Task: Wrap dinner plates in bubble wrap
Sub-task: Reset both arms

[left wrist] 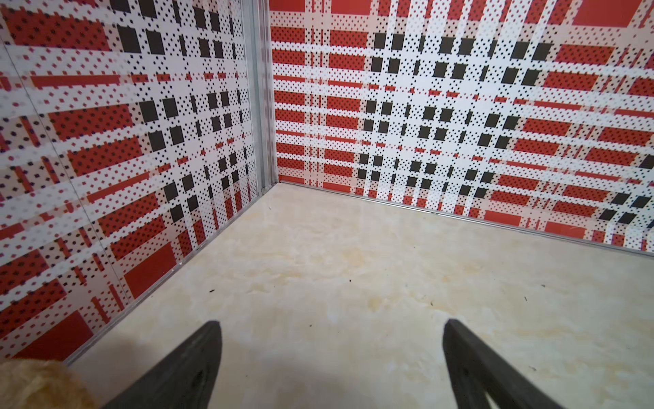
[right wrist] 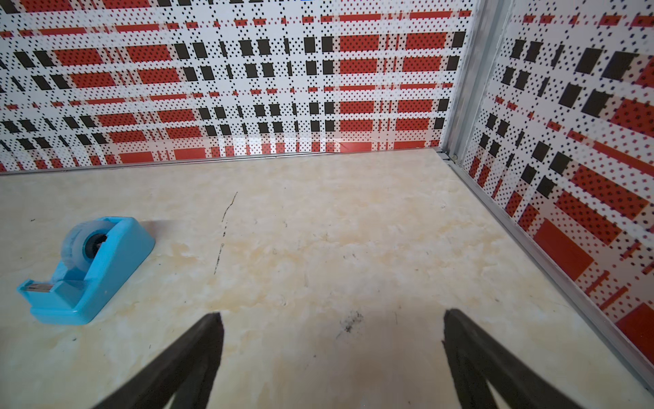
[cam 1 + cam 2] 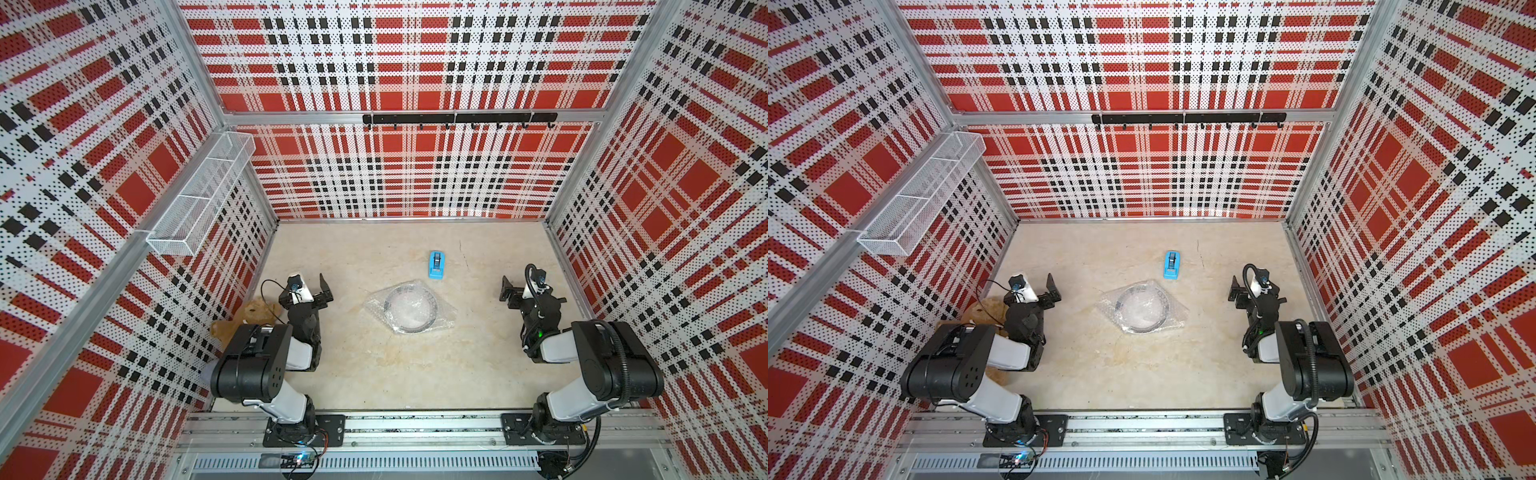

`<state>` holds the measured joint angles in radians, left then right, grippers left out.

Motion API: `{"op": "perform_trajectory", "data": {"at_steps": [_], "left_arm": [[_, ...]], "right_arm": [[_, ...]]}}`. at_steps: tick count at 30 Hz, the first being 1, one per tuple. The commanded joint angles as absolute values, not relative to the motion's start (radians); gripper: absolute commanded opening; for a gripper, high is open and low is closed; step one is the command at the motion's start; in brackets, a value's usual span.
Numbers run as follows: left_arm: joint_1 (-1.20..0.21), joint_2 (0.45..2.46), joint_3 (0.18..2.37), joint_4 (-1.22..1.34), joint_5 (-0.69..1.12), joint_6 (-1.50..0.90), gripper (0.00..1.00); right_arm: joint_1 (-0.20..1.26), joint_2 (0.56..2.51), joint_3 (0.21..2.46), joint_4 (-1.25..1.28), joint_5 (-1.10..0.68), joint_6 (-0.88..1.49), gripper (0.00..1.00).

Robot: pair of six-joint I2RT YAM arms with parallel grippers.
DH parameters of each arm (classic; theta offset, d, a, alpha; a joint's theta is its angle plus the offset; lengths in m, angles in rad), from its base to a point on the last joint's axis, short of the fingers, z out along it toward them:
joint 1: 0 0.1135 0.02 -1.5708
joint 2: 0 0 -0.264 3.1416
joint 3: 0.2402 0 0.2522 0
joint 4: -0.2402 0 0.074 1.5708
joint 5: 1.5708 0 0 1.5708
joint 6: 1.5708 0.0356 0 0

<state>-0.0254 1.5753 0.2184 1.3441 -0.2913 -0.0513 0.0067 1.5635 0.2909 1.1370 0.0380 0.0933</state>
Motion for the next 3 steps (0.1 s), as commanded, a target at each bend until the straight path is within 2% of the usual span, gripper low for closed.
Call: {"op": "perform_trajectory", "data": {"at_steps": [1, 3], "left_arm": [[-0.030, 1.580, 0.218, 1.393, -0.284, -0.040, 0.98], [-0.028, 1.581, 0.217, 1.394, -0.285, -0.040, 0.98]], "right_arm": [[0.023, 1.570, 0.305, 1.128, 0.061, 0.056, 1.00], [0.023, 1.569, 0.298, 1.142, 0.063, 0.056, 1.00]]}}
